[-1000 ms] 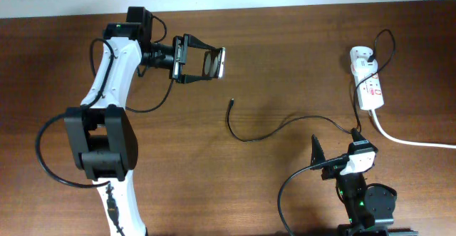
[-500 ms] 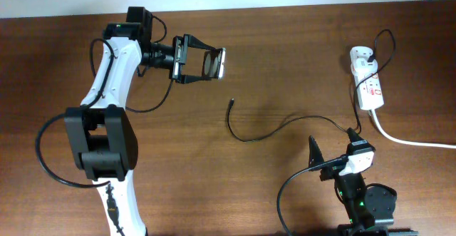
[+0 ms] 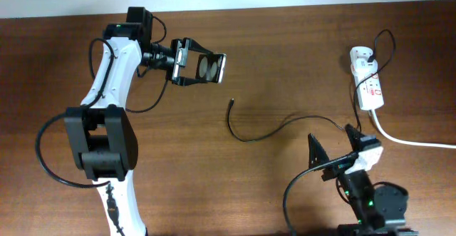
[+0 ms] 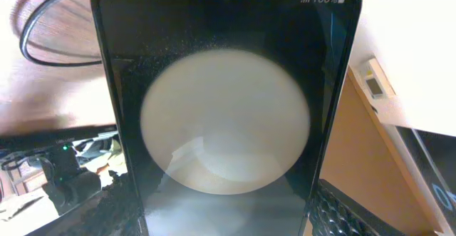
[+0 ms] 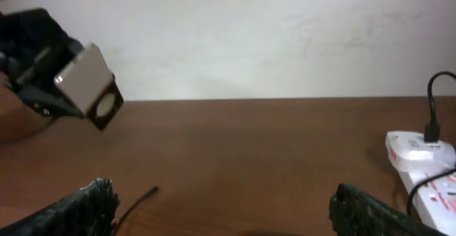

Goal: Plug charger to phone and switch on socket
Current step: 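Move the right gripper to the phone and take it from the left gripper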

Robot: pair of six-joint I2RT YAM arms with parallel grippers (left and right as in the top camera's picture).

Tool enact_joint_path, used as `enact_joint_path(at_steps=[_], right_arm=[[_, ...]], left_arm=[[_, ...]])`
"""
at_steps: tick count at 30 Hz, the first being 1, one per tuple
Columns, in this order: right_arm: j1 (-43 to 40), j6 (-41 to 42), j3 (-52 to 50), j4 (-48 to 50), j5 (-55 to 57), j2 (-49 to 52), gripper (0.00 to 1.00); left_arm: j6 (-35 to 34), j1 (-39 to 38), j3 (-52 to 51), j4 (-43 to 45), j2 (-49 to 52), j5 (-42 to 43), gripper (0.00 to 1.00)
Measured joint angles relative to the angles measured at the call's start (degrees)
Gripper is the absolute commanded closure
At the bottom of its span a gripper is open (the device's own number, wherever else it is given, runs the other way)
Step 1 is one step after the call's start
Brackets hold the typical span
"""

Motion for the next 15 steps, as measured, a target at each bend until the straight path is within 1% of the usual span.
enact_joint_path(at_steps=[1,2,3,5,6,7,8,9,11,13,15], right_arm=[[0.0,0.4,3.0,-0.3,-0.2,3.2,0.01],[0.0,0.5,6.6,-3.6,-0.3,6.1,0.01],[0.0,0.5,13.9,-6.4,-0.5,14.4,0.01],[0.0,0.5,25.3,-12.0,-1.9,24.0,0.01],[0.0,0.5,29.1,-15.6,-2.5,27.1,0.01],[0.0,0.5,36.6,-22.9,-3.6,33.3,0.01],[0.0,0.5,40.6,-24.4,-4.0,36.7,0.01],[0.0,0.4,45.6,-31.9,-4.4,39.8,0.01],[0.0,0.5,56.8,-40.5,-6.1,47.7,0.01],[0.0,0.5,63.2,-45.2,-7.2,52.7,0.01],[0.0,1.2,65.0,-44.3,-8.5,56.6,0.01]], left_arm=[[0.0,0.0,0.0,0.1,0.0,-0.2,1.0],[0.0,0.0,0.1,0.0,0.0,-0.3,1.0],[0.1,0.0,0.2,0.0,0.0,-0.5,1.0],[0.2,0.0,0.2,0.0,0.0,-0.8,1.0],[0.2,0.0,0.2,0.1,0.0,-0.9,1.0],[0.2,0.0,0.2,0.0,0.0,-1.0,1.0],[0.2,0.0,0.3,0.0,0.1,-1.1,1.0],[0.2,0.0,0.3,0.0,0.1,-1.2,1.0],[0.2,0.0,0.3,0.0,0.1,-2.1,1.0],[0.2,0.0,0.3,0.0,0.1,-2.9,1.0],[0.2,0.0,0.3,0.0,0.1,-3.6,1.0]])
